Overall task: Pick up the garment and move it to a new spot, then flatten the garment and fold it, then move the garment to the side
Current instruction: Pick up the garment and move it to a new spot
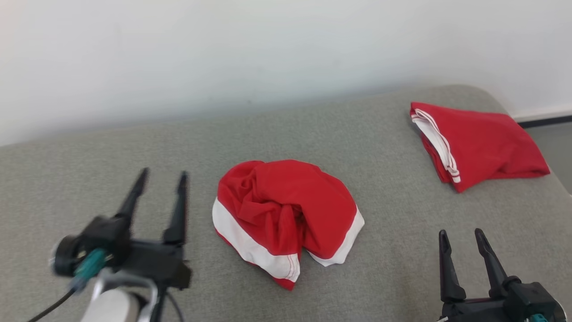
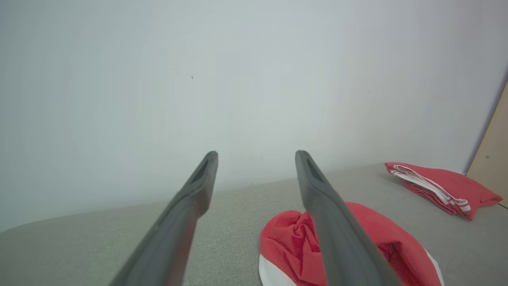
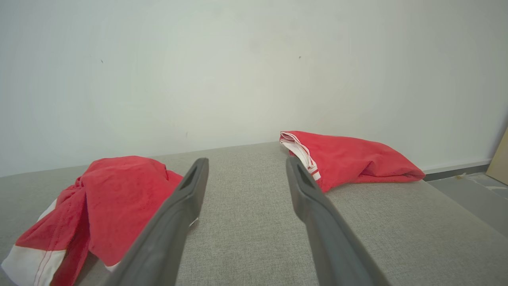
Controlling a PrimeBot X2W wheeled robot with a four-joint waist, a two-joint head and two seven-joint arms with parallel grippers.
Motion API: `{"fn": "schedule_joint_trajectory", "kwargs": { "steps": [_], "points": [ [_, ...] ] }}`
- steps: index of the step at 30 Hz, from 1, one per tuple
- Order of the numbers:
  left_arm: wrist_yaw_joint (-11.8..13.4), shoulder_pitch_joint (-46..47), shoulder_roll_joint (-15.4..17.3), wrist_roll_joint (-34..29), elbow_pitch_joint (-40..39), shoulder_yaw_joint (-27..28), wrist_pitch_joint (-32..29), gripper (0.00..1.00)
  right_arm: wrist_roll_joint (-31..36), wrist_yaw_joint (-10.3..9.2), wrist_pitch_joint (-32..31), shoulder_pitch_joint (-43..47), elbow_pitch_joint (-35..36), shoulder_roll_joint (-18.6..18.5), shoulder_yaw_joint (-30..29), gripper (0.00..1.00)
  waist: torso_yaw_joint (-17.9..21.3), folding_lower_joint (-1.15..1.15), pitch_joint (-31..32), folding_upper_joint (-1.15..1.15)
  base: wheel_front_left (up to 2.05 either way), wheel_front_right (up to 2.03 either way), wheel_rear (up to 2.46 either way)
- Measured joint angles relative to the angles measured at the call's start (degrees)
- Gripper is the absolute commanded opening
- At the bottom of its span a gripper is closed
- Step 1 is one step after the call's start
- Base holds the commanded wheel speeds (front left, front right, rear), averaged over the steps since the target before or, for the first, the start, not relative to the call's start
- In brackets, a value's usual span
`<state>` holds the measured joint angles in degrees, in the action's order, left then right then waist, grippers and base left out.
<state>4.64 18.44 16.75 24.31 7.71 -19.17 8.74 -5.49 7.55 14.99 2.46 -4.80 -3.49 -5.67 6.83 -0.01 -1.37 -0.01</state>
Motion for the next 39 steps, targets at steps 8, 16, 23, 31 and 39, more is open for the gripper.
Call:
{"fn": "schedule_joint_trajectory", "kwargs": {
  "steps": [8, 16, 23, 31, 39],
  "points": [
    [3.6, -9.39, 2.88, 0.55, -4.26, 5.75, 4.57, 1.0, -0.02, 0.01, 0.0, 0.87, 0.27, -0.04, 0.07, 1.0, -2.43, 0.0, 2.44, 0.01, 0.0, 0.0, 0.0],
    [6.82, -18.64, 4.87, -3.11, -5.49, 7.08, 5.81, 1.0, -0.05, 0.0, 0.0, 1.71, 0.14, 0.0, -0.25, 1.0, -4.01, 0.0, 3.81, 0.0, 0.0, 0.0, 0.0],
    [6.97, -24.0, 3.82, -2.79, -5.53, 8.67, 6.14, 1.0, -0.3, 0.0, 0.0, 3.11, -0.1, 0.11, -0.49, 1.0, -4.56, 0.0, 4.43, 0.01, 0.0, 0.0, 0.0],
    [5.43, -25.85, 1.75, -3.65, -6.37, 10.88, 6.3, 1.0, -0.19, 0.0, 0.0, 3.74, -0.43, 0.2, -0.15, 1.0, -4.82, 0.0, 4.79, 0.01, 0.0, 0.0, 0.0],
    [4.42, -28.02, -1.66, -5.46, -7.06, 14.02, 6.3, 1.0, -0.22, 0.0, 0.0, 4.69, -0.94, 0.36, 0.97, 1.0, -4.61, 0.0, 5.0, 0.01, 0.0, 0.0, 0.0]
  ]
}}
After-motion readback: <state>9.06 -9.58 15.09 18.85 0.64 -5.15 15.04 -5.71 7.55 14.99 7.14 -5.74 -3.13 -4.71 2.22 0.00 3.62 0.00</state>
